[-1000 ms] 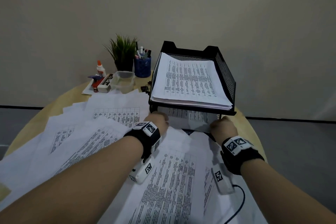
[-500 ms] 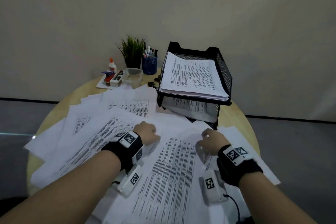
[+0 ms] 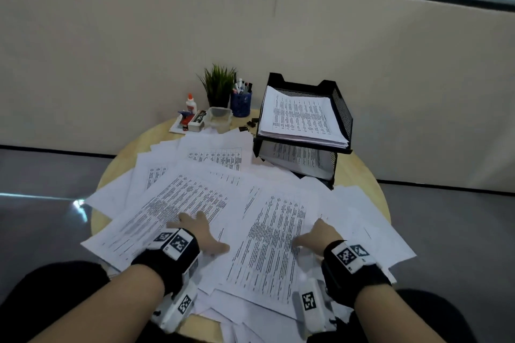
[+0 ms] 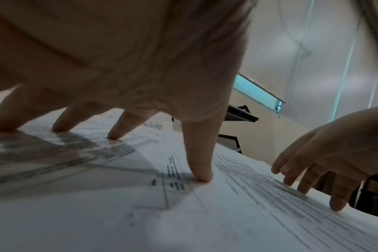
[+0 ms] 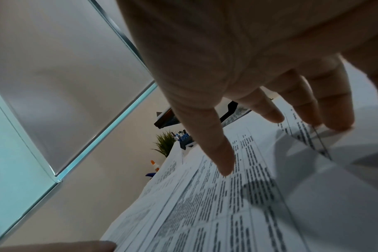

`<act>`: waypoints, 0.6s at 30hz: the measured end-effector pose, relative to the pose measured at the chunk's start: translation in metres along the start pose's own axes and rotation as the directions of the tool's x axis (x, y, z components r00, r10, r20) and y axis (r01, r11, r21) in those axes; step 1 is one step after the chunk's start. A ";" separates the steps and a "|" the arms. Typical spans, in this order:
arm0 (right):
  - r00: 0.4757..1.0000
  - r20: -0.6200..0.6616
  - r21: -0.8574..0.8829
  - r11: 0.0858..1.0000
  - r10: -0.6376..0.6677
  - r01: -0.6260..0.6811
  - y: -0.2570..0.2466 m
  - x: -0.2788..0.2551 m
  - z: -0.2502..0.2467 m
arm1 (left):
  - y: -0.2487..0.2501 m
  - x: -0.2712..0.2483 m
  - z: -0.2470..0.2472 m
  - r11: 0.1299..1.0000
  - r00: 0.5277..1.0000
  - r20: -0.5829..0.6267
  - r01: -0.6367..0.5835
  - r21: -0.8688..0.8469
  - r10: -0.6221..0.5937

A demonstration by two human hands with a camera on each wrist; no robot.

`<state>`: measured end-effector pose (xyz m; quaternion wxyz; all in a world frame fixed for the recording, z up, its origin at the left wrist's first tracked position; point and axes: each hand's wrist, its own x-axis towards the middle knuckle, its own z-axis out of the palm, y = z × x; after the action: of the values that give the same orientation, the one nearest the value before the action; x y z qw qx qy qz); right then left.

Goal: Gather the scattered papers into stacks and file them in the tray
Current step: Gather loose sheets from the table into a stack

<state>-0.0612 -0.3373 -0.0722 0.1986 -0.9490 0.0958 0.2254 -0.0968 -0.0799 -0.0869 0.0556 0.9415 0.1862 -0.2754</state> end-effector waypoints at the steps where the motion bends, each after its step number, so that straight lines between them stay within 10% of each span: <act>1: 1.000 -0.003 0.007 1.000 -0.002 0.002 -0.001 -0.002 0.003 | 0.001 -0.002 0.002 1.000 1.000 0.004 0.000 0.001 0.000; 8: 0.998 -0.046 0.143 0.988 -0.043 0.049 0.000 -0.008 0.015 | 0.016 -0.011 -0.012 0.970 0.975 -0.106 -0.209 -0.123 0.197; 18: 0.991 -0.112 0.535 0.837 -0.068 0.118 0.024 0.009 0.022 | -0.073 0.021 -0.026 0.896 0.974 -0.101 0.142 -0.421 -0.202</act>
<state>-0.0681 -0.3507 -0.1023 0.4641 -0.8671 0.1180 0.1373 -0.0955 -0.0003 -0.0766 0.2145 0.9056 0.3262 -0.1660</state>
